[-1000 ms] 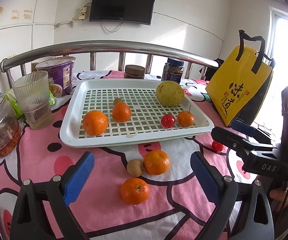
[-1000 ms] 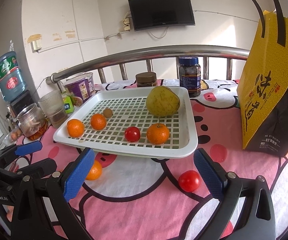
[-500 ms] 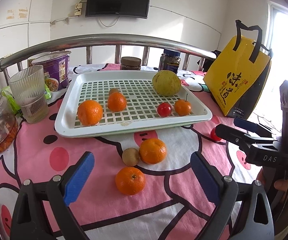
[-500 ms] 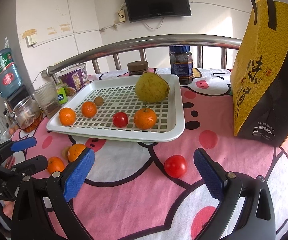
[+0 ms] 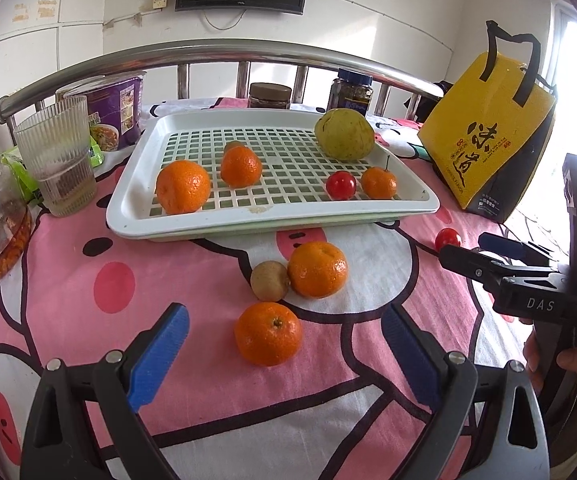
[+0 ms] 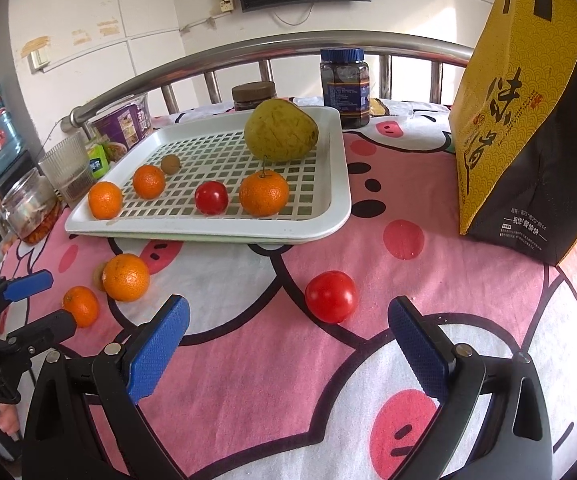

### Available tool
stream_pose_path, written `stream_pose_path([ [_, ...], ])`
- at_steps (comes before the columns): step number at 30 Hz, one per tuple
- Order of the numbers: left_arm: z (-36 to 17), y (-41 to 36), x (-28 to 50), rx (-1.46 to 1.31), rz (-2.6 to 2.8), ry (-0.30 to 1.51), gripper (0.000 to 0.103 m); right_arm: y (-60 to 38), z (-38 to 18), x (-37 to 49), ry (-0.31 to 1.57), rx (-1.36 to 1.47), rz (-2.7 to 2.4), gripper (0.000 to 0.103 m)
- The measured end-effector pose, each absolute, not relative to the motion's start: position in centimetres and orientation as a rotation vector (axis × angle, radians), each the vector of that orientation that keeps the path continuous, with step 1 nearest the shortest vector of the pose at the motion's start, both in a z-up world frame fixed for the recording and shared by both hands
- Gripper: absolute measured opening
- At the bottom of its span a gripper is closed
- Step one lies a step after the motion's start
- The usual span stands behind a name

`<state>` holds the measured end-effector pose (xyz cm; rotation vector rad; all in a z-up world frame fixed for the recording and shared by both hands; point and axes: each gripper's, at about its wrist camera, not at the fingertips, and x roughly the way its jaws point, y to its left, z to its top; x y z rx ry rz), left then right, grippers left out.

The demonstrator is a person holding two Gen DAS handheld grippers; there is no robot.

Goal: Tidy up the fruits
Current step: 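Withdraw both open tools from the tray toward the remaining fruit, then grasp a tangerine with the left tool while the right tool grasps a red tomato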

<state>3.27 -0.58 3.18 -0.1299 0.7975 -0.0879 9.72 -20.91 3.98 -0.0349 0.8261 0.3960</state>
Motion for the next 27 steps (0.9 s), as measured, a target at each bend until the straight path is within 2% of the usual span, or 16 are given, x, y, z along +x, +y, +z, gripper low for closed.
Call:
stream_pose_path([
  [3,2.9,-0.6,3.4,-0.125,-0.078,0.814,0.098,-20.9,3.6,10.0,0.852,-0.035,0.393,0.1],
  [9,2.4,-0.5,3.7,-0.126,-0.062,0.841,0.08,-20.7,3.2,10.4,0.876,-0.036,0.395,0.092],
  [12,2.0,-0.4,3.9,-0.13,-0.061,0.86,0.074,-20.7,2.9,10.7,0.891,-0.037,0.39,0.08],
  [14,1.6,-0.4,4.2,-0.131,-0.061,0.881,0.064,-20.7,2.8,10.9,0.901,-0.032,0.388,0.07],
  [17,1.1,-0.4,4.4,-0.132,-0.053,0.909,0.05,-21.0,2.6,11.2,0.907,-0.019,0.38,0.06],
  [18,1.2,-0.4,4.4,-0.132,-0.051,0.906,0.049,-21.0,2.6,11.3,0.906,-0.017,0.373,0.057],
  [23,1.1,-0.4,4.3,-0.129,-0.055,0.907,0.041,-21.3,2.3,12.0,0.918,-0.006,0.35,0.032],
  [27,1.2,-0.1,4.3,-0.147,-0.063,0.906,0.041,-21.6,2.4,12.0,0.913,0.009,0.353,0.03],
])
